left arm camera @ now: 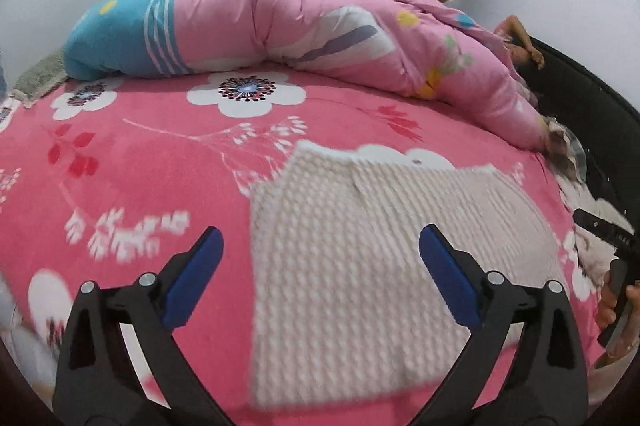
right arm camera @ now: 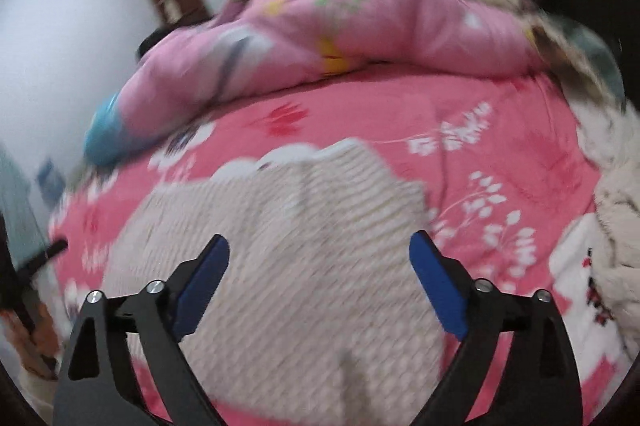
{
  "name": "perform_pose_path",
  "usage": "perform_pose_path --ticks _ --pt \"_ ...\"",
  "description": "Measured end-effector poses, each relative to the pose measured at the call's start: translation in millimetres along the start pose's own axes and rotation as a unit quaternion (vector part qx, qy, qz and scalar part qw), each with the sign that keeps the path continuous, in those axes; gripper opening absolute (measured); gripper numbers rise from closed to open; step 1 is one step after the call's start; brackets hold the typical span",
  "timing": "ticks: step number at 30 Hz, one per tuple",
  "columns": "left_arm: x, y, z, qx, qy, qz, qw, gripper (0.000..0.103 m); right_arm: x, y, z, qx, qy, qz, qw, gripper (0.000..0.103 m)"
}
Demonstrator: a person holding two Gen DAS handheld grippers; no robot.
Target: Fold large clothes
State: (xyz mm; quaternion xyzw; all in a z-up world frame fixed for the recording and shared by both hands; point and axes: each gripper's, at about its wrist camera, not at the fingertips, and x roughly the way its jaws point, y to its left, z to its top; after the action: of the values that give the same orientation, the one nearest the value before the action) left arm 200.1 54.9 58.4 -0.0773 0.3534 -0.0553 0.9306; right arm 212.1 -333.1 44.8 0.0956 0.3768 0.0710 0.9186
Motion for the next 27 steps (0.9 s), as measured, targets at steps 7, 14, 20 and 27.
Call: perform_pose_path --ticks 7,14,20,27 --pt "-32.4 -39.3 -64.5 0.013 0.013 0.057 0.9982 0.095 -36.8 85.6 -71.3 -0.106 -0.017 -0.052 0.993 0.096" --pt "-37.5 -67.8 -102.6 0.054 0.030 0.120 0.9908 0.095 -52.6 125.0 -120.0 -0.126 -0.020 -0.084 0.988 0.096" --pt "-44.7 -78.9 -111.6 0.044 0.029 0.138 0.9890 0.095 -63.4 135.5 -127.5 -0.131 -0.035 -0.113 0.984 0.096" --pt "-41.0 -78.2 -116.8 0.021 0.054 0.130 0.9898 0.095 -58.5 131.8 -127.4 -0.119 -0.014 -0.109 0.987 0.096"
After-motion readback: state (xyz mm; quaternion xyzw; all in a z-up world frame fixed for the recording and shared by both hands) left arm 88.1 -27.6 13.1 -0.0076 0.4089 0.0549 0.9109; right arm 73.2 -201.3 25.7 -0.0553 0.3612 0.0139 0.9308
